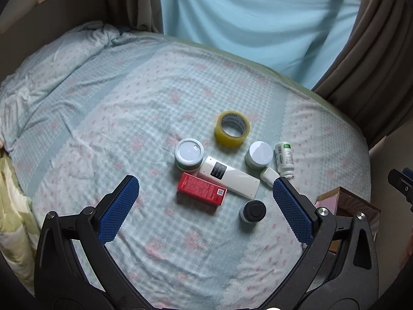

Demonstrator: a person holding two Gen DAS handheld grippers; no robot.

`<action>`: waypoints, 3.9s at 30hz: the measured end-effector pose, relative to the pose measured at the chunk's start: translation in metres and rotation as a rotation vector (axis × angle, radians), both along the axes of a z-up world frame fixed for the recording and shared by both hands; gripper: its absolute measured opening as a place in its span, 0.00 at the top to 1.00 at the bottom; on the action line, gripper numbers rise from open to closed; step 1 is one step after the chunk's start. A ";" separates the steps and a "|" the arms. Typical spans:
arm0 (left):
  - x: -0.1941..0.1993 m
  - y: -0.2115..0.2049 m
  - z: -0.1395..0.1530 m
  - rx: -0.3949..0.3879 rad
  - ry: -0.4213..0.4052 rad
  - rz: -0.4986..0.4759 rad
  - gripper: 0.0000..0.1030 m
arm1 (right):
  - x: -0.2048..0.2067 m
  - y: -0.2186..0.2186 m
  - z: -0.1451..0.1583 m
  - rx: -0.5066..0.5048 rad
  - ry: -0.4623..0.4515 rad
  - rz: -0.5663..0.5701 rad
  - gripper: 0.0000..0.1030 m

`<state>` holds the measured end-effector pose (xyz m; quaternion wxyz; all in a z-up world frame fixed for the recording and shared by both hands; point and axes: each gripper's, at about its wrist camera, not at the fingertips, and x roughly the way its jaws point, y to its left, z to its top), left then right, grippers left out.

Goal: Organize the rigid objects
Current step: 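Grasp the green-labelled jar with left tool while right tool grasps white pill bottle, then lift the green jar and pill bottle and carry both over the cardboard box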

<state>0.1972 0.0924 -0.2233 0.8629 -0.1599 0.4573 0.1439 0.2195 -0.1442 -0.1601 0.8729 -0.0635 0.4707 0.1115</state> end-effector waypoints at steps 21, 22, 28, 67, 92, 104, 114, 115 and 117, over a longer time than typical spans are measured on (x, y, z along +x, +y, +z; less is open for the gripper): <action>0.140 0.068 -0.216 -0.187 0.306 0.154 0.01 | 0.181 0.047 -0.195 -0.114 0.402 0.084 0.00; 0.143 0.071 -0.221 -0.192 0.312 0.161 0.02 | 0.186 0.049 -0.204 -0.122 0.421 0.086 0.00; 0.155 0.083 -0.242 -0.227 0.334 0.199 0.03 | 0.204 0.059 -0.244 -0.159 0.508 0.076 0.06; 0.134 0.090 -0.224 -0.243 0.241 0.127 0.34 | 0.195 0.023 -0.231 0.008 0.595 -0.025 0.55; 0.129 0.061 -0.135 -0.225 0.145 -0.027 0.35 | 0.151 0.019 -0.156 0.113 0.486 -0.050 0.55; 0.112 -0.054 -0.007 -0.196 0.066 -0.330 0.35 | 0.062 -0.059 -0.050 0.189 0.378 -0.166 0.55; 0.089 -0.201 0.038 -0.242 0.044 -0.530 0.35 | -0.010 -0.179 -0.008 0.183 0.323 -0.314 0.55; 0.087 -0.217 0.037 -0.249 0.049 -0.548 0.35 | -0.016 -0.192 -0.008 0.183 0.324 -0.329 0.55; 0.082 -0.249 0.034 -0.262 0.059 -0.581 0.35 | -0.030 -0.216 -0.012 0.174 0.332 -0.357 0.55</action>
